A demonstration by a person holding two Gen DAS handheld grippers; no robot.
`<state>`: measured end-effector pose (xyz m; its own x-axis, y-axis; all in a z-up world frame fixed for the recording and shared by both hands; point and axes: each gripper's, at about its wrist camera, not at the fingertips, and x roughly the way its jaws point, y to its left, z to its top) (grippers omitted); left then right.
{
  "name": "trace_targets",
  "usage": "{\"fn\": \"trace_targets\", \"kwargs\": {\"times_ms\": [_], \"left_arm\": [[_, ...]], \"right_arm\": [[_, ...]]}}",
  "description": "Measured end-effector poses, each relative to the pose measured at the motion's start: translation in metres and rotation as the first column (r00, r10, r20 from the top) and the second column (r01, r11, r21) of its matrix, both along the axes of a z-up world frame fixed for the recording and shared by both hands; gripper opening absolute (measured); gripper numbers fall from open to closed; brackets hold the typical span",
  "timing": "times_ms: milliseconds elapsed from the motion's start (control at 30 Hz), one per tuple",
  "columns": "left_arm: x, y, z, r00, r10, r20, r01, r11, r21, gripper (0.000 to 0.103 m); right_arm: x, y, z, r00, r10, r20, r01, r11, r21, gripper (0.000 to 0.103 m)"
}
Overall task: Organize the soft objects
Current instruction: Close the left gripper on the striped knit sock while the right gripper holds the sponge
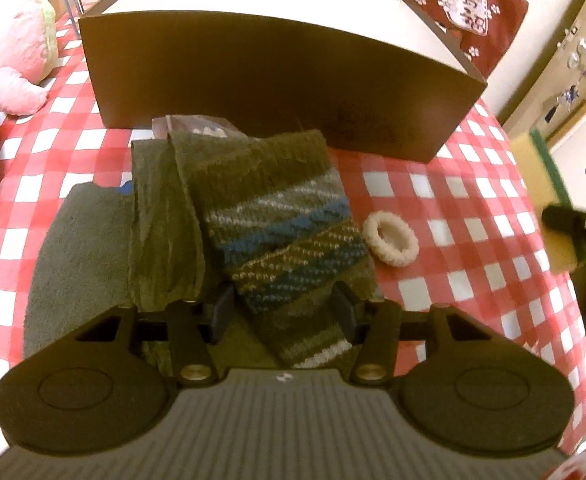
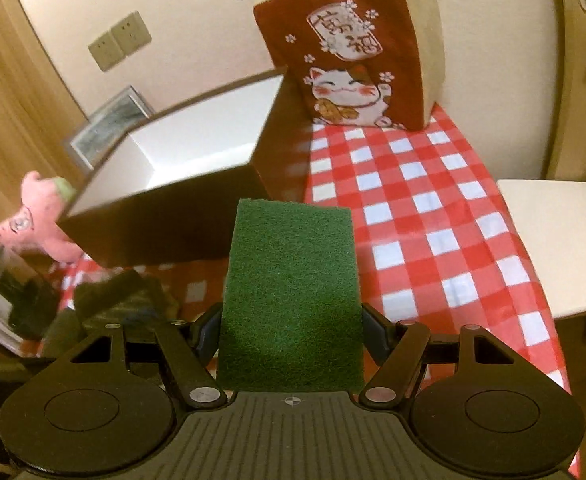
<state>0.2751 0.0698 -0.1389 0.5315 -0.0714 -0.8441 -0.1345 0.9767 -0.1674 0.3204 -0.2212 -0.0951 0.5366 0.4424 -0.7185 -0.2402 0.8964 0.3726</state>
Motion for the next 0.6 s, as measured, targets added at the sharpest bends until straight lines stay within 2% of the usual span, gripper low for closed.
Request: {"fn": "trace_targets", "kwargs": {"times_ms": [133, 200, 233, 267, 500, 600], "left_arm": [[0.007, -0.002, -0.005, 1.000, 0.005, 0.012, -0.005, 1.000, 0.016, 0.048], [0.006, -0.004, -0.006, 1.000, -0.001, 0.027, 0.000, 0.999, 0.046, 0.034], [0.004, -0.005, -0.006, 0.999, -0.014, 0.036, 0.012, 0.998, 0.058, 0.020], [0.003, -0.005, -0.006, 0.999, -0.028, 0.040, 0.026, 0.998, 0.064, 0.014], [-0.017, 0.005, 0.011, 0.996, -0.067, 0.065, 0.065, 0.997, 0.035, 0.010], [-0.034, 0.012, 0.022, 0.993, -0.102, 0.063, 0.099, 0.994, 0.049, 0.010]], "right_arm": [[-0.002, 0.000, -0.007, 1.000, -0.006, -0.025, 0.005, 1.000, -0.014, 0.070], [-0.002, 0.001, -0.009, 0.999, -0.007, -0.033, 0.006, 1.000, -0.023, 0.070], [-0.003, 0.000, -0.009, 0.999, -0.008, -0.036, 0.007, 1.000, -0.026, 0.070], [-0.003, 0.000, -0.010, 0.999, -0.010, -0.038, 0.009, 1.000, -0.029, 0.070], [-0.004, -0.004, -0.011, 0.999, -0.023, -0.044, 0.022, 0.999, -0.037, 0.070], [-0.004, -0.009, -0.009, 0.999, -0.031, -0.040, 0.029, 0.999, -0.042, 0.070]]}}
